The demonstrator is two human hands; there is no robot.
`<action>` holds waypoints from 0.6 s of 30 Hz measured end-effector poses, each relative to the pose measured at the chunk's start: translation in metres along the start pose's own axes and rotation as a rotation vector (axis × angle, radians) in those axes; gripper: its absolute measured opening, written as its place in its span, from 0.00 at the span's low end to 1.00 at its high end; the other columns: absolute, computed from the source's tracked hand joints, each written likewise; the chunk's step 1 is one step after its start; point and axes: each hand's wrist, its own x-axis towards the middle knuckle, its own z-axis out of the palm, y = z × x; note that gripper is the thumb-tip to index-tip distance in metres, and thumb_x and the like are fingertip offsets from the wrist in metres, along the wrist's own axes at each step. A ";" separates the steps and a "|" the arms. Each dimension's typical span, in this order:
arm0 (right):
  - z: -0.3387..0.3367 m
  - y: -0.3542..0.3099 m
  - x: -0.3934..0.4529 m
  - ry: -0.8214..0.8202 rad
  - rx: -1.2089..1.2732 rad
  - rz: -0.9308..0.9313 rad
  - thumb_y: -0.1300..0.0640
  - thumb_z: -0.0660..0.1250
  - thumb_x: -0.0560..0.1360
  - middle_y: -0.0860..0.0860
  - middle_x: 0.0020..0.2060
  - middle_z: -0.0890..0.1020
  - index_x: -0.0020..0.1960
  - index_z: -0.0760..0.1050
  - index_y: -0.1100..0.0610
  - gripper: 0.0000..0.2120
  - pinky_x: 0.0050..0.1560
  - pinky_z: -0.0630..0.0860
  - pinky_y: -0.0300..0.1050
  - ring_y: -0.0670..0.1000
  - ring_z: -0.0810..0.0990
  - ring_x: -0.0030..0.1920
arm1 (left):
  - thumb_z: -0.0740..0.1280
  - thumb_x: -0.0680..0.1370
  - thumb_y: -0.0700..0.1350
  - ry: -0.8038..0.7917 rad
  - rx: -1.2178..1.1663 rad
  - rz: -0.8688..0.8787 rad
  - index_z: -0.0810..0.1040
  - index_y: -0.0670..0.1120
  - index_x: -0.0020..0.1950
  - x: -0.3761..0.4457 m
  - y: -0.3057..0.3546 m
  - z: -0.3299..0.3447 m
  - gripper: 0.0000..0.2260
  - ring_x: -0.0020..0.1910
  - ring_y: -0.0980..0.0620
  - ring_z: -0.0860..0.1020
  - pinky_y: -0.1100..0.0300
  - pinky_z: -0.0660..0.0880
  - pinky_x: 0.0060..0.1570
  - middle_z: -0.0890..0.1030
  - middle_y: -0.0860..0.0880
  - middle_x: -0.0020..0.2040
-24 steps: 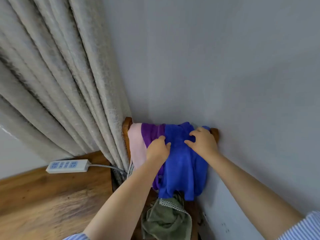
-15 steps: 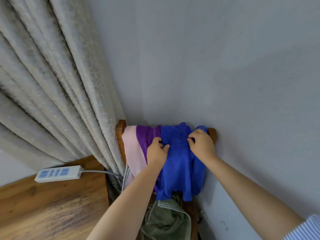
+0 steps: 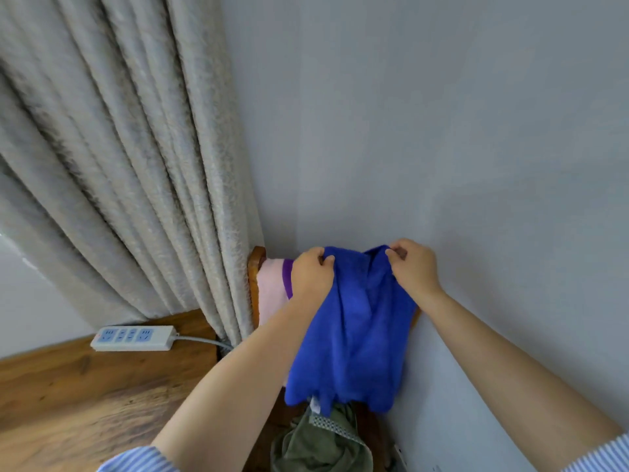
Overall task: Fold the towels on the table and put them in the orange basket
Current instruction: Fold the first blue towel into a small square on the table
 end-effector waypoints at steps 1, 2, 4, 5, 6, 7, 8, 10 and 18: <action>-0.007 -0.010 0.002 0.031 0.030 -0.031 0.66 0.63 0.74 0.63 0.43 0.82 0.46 0.78 0.68 0.07 0.37 0.63 0.35 0.56 0.78 0.43 | 0.59 0.79 0.40 0.039 -0.003 0.017 0.77 0.38 0.45 0.000 0.009 -0.008 0.09 0.40 0.52 0.71 0.63 0.63 0.37 0.74 0.49 0.36; -0.013 -0.020 0.003 0.054 0.051 -0.063 0.66 0.63 0.74 0.63 0.43 0.82 0.46 0.78 0.68 0.07 0.36 0.62 0.33 0.56 0.78 0.44 | 0.59 0.79 0.41 0.080 -0.001 0.027 0.77 0.38 0.46 -0.002 0.018 -0.018 0.09 0.40 0.52 0.71 0.63 0.64 0.38 0.75 0.49 0.38; -0.024 -0.040 0.001 0.068 0.095 -0.144 0.65 0.62 0.75 0.61 0.44 0.82 0.47 0.79 0.67 0.08 0.37 0.62 0.32 0.56 0.77 0.44 | 0.60 0.78 0.41 0.166 0.009 0.048 0.78 0.39 0.46 -0.010 0.031 -0.039 0.09 0.40 0.51 0.72 0.60 0.68 0.41 0.75 0.47 0.38; -0.029 -0.051 -0.002 0.071 0.118 -0.175 0.65 0.62 0.75 0.60 0.44 0.82 0.48 0.79 0.67 0.08 0.38 0.63 0.31 0.54 0.76 0.43 | 0.60 0.78 0.41 0.204 0.004 0.056 0.77 0.39 0.44 -0.014 0.035 -0.049 0.09 0.39 0.50 0.73 0.58 0.69 0.41 0.76 0.47 0.38; -0.033 -0.061 -0.006 0.071 0.144 -0.206 0.65 0.62 0.75 0.59 0.44 0.81 0.48 0.79 0.66 0.08 0.39 0.63 0.30 0.51 0.75 0.42 | 0.60 0.78 0.41 0.241 -0.006 0.057 0.77 0.40 0.43 -0.020 0.037 -0.059 0.09 0.39 0.49 0.73 0.57 0.70 0.40 0.76 0.46 0.37; -0.036 -0.075 -0.012 0.059 0.181 -0.254 0.65 0.62 0.75 0.59 0.43 0.81 0.48 0.79 0.66 0.08 0.39 0.63 0.30 0.50 0.74 0.42 | 0.60 0.78 0.41 0.299 -0.009 0.054 0.76 0.40 0.42 -0.032 0.038 -0.075 0.08 0.38 0.49 0.73 0.57 0.70 0.39 0.76 0.46 0.36; -0.036 -0.085 -0.018 0.055 0.209 -0.290 0.65 0.62 0.75 0.58 0.43 0.81 0.47 0.79 0.66 0.07 0.39 0.63 0.30 0.50 0.74 0.42 | 0.60 0.78 0.41 0.342 -0.004 0.046 0.76 0.41 0.41 -0.041 0.037 -0.086 0.08 0.36 0.50 0.72 0.57 0.69 0.37 0.75 0.47 0.34; -0.032 -0.109 -0.032 0.047 0.258 -0.365 0.64 0.63 0.74 0.59 0.42 0.81 0.46 0.79 0.66 0.07 0.42 0.66 0.34 0.53 0.77 0.42 | 0.61 0.77 0.41 0.435 0.050 0.031 0.74 0.44 0.37 -0.061 0.033 -0.112 0.10 0.33 0.51 0.71 0.58 0.66 0.37 0.74 0.48 0.32; 0.013 -0.206 -0.138 -0.210 0.438 -0.615 0.65 0.64 0.73 0.61 0.40 0.82 0.45 0.78 0.67 0.06 0.36 0.62 0.32 0.52 0.73 0.39 | 0.63 0.77 0.41 0.777 0.249 -0.108 0.81 0.39 0.49 -0.182 -0.004 -0.235 0.09 0.48 0.42 0.78 0.56 0.70 0.46 0.83 0.40 0.46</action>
